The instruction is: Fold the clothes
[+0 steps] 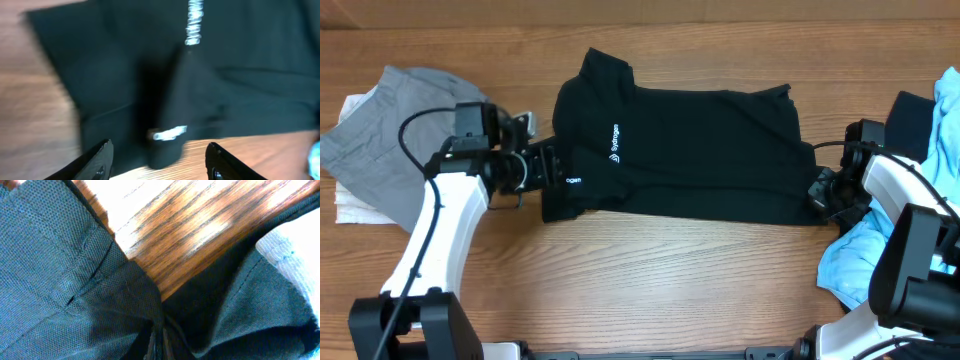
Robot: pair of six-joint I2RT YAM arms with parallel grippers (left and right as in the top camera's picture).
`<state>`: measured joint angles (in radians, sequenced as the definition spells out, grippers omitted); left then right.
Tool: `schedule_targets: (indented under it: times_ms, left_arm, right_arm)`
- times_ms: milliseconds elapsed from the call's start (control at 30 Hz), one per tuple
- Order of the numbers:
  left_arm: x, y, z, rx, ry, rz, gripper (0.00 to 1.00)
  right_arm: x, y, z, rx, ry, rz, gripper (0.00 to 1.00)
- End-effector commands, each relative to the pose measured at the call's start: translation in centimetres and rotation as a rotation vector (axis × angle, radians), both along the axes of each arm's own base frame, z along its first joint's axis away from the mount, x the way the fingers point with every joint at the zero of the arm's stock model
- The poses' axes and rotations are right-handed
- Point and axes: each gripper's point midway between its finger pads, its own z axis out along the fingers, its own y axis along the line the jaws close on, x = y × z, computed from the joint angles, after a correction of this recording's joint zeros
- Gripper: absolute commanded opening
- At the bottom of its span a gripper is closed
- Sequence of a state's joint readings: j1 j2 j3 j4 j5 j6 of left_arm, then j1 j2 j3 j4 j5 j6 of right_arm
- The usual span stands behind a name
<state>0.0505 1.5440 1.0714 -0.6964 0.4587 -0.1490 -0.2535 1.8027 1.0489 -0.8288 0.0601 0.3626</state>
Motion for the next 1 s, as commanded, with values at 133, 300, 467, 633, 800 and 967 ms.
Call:
schedule_targets:
  times_ms: [133,300,467,633,800,967]
  left_arm:
    - [-0.3,-2.4,-3.6,-0.036,0.121,-0.033,0.62]
    - [0.8,-3.1,-6.1,-0.084,0.147,-0.033,0.42]
    - [3.9,-3.7,-3.4,-0.175,0.015,-0.041,0.04]
    - [6.4,-1.2,-2.1,-0.123,-0.026,0.083,0.06]
    - [5.9,-0.2,-4.3,-0.021,0.025,0.138,0.26]
    - [4.4,-1.0,-7.7,-0.004,0.144,0.12,0.31]
  right_arm:
    - [-1.4,-1.4,-1.0,-0.057,0.056,-0.024,0.08]
    - [-1.4,-1.4,-1.0,-0.057,0.056,-0.024,0.08]
    - [-1.4,-1.3,-1.0,-0.053,0.055,-0.024,0.08]
    - [-1.4,-1.4,-1.0,-0.054,0.053,-0.024,0.08]
    - [-1.3,-1.4,-1.0,-0.054,0.051,-0.024,0.08]
    - [-1.3,-1.3,-1.0,-0.05,0.051,-0.023,0.08]
